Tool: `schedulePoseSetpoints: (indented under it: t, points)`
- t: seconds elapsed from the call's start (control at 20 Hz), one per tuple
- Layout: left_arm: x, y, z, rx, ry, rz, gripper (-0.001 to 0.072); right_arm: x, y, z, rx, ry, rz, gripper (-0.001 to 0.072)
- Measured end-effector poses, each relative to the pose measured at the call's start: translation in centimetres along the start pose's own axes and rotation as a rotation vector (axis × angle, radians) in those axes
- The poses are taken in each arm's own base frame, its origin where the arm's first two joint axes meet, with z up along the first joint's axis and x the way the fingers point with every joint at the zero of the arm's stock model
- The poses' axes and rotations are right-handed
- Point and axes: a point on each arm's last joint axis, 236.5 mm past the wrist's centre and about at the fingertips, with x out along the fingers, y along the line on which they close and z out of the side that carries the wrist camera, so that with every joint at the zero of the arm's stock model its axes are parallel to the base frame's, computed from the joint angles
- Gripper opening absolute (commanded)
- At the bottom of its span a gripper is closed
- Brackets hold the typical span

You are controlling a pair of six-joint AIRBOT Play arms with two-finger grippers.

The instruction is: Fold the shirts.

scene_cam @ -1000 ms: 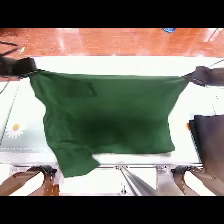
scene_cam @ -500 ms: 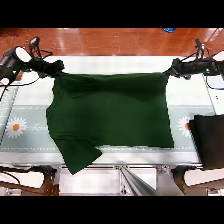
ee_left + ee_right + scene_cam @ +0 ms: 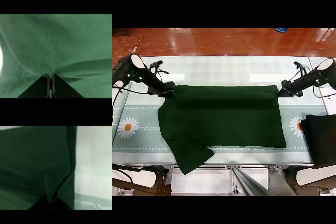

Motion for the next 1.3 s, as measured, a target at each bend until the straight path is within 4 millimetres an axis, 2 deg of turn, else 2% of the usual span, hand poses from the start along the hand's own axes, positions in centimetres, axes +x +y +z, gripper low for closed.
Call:
schedulePoseSetpoints:
  t: [0.05,0.1,0.15,0.3,0.5,0.65,0.9,0.95,1.05,1.3]
  points:
    - [0.5,-0.1,-0.7,0.005,0.028,-0.004,0.0141,0.5,-0.3,-0.6,0.012,0.019,-0.008,0.0386]
    - [1.0,-0.4,-1.4,0.009,0.057,-0.011,0.0413,0.9,-0.6,-0.9,0.025,0.027,-0.018,0.0412]
    - [1.2,-0.7,-2.1,0.013,0.082,-0.016,0.0512,1.1,-0.7,-1.1,0.036,0.031,-0.022,0.0413]
    - [0.6,-0.5,-4.0,0.023,0.149,-0.007,0.0512,-0.2,-0.8,-1.6,0.062,0.019,-0.034,0.0413]
    - [-2.3,1.6,-6.3,-0.023,0.139,0.025,0.0511,-5.2,-1.3,-1.9,0.082,-0.111,-0.078,0.0413]
    - [-3.1,3.1,-10.8,-0.105,0.16,-0.015,0.0511,-7.1,-1.4,-4.2,0.108,-0.206,-0.079,0.0413]
    - [-0.8,5.4,-19.0,-0.356,0.199,-0.124,0.051,-5.4,1.2,-9.6,0.114,-0.308,0.048,0.0412]
    - [-0.1,5.5,-20.0,-0.4,0.202,-0.143,0.051,-4.9,1.8,-10.4,0.114,-0.318,0.076,0.0413]
    - [1.1,4.8,-21.5,-0.461,0.211,-0.197,0.051,-4.2,2.7,-11.8,0.115,-0.338,0.126,0.0413]
    - [3.6,2.7,-22.9,-0.478,0.202,-0.264,0.0509,-3.1,3.6,-13.2,0.126,-0.355,0.179,0.0412]
